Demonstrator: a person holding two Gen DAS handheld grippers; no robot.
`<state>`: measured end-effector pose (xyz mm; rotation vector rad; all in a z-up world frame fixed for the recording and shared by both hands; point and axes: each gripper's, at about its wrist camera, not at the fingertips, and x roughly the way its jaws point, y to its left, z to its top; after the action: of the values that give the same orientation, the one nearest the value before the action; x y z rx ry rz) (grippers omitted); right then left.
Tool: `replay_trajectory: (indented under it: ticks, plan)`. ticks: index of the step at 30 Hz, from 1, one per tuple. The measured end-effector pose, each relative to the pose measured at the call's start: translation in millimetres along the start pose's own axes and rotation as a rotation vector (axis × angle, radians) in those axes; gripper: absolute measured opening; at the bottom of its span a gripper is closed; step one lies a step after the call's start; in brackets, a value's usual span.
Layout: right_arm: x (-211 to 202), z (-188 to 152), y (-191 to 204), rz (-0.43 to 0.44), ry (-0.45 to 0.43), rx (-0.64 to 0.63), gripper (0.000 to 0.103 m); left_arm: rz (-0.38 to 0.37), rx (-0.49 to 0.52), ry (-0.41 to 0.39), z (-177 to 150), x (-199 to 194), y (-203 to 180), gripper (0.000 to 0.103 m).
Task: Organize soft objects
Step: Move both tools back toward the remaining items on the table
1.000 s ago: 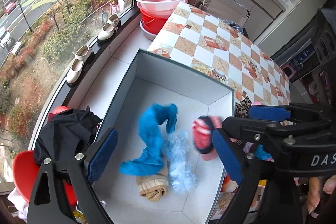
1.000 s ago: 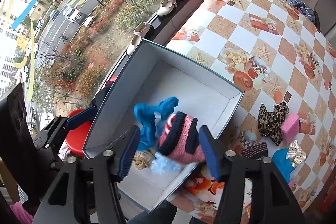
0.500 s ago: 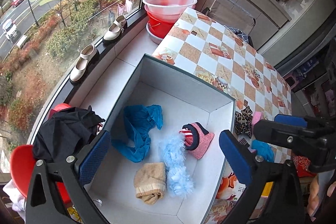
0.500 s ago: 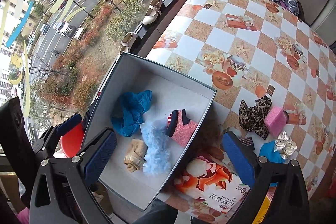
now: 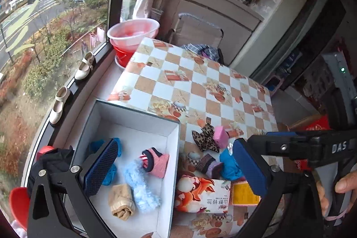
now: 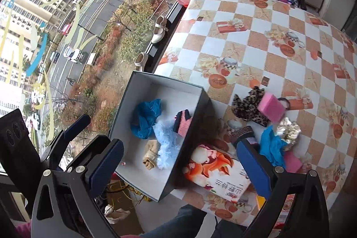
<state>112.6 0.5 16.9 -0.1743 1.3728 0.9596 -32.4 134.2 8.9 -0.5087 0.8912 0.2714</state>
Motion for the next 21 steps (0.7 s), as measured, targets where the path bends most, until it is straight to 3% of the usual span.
replay_trajectory:
  ticks: [3, 7, 11, 16, 21]
  plan:
    - [-26, -9, -34, -0.017, -0.002, 0.050, 0.102, -0.043, 0.033, 0.117, -2, 27, -24, 0.102]
    - [-51, -20, -90, -0.097, -0.020, 0.127, 0.102, -0.047, 0.074, 0.143, -10, 46, -56, 0.103]
    - [-55, -30, -152, -0.165, 0.006, 0.219, 0.102, -0.084, 0.017, 0.208, -10, 70, -73, 0.103]
    - [-25, -31, -208, -0.187, 0.082, 0.253, 0.102, -0.034, -0.010, 0.235, -3, 92, -88, 0.103]
    - [32, -9, -216, -0.144, 0.174, 0.127, 0.101, 0.055, 0.011, 0.249, -5, 105, -100, 0.103]
